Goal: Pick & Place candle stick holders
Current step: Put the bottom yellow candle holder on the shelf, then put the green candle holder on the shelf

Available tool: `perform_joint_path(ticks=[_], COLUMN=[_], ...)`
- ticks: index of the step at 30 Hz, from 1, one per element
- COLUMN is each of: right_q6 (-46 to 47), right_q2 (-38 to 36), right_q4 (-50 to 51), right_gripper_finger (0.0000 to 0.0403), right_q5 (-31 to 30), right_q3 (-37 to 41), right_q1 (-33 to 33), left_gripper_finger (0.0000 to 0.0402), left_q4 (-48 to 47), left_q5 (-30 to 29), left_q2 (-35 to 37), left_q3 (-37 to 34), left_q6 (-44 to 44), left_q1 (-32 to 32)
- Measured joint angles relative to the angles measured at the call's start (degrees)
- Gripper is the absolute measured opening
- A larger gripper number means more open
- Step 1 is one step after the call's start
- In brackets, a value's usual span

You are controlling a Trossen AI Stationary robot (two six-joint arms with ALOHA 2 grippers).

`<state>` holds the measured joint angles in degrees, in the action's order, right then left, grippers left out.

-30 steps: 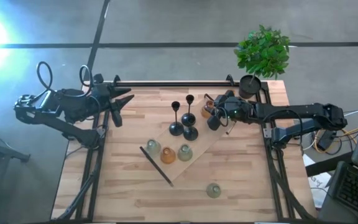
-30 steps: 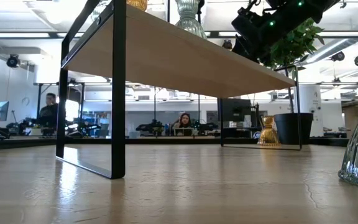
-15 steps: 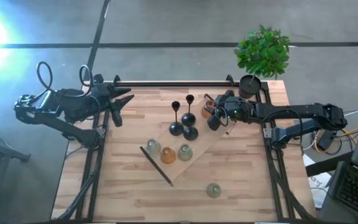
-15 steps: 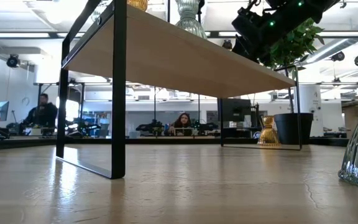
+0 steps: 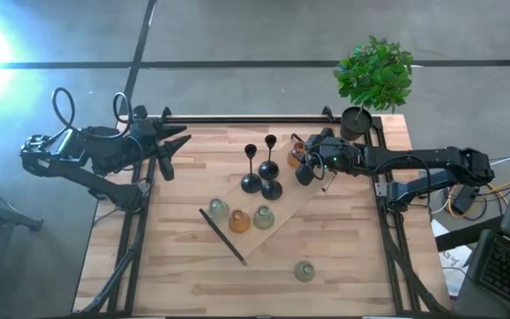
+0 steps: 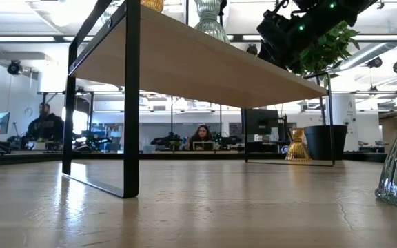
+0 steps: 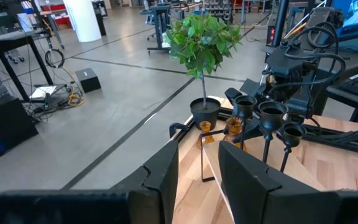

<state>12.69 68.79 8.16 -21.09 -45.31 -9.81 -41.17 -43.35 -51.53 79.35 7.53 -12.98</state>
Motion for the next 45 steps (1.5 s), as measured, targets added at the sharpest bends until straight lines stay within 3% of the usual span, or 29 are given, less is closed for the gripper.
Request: perform_joint_path(ticks=[14,22,29,33,39,45], right_q6=[-1.74,-3.35,-4.91,-4.17,1.69,18.19], right_q2=[0.07,-0.11,-0.16,-0.17,-0.54,-0.93], right_q4=[0.15,2.12,19.27,33.82,51.17,53.82], right_gripper_finger=[0.0221,0.0252,0.0241,0.0222,0.0191,0.0163], right_q5=[0.12,0.11,0.64,7.06,17.70,15.10], right_q3=[-1.32,-6.18,-17.58,-26.53,-37.91,-40.90], right_q1=[0.01,0.05,0.19,1.60,10.15,27.02], left_gripper_finger=[0.0119,0.0119,0.0119,0.0119,0.0119,0.0119], left_q4=[-0.02,-0.02,-0.02,-0.02,-0.02,-0.04], left_q5=[0.00,0.00,0.00,0.00,-0.02,-0.02], left_q2=[0.00,0.00,0.00,0.00,0.00,0.00], left_q3=[0.00,0.01,0.00,0.00,0.00,0.00], left_q6=[0.00,0.00,0.00,-0.02,-1.20,-2.48], left_q1=[0.00,0.01,0.01,-0.01,-0.01,-0.01])
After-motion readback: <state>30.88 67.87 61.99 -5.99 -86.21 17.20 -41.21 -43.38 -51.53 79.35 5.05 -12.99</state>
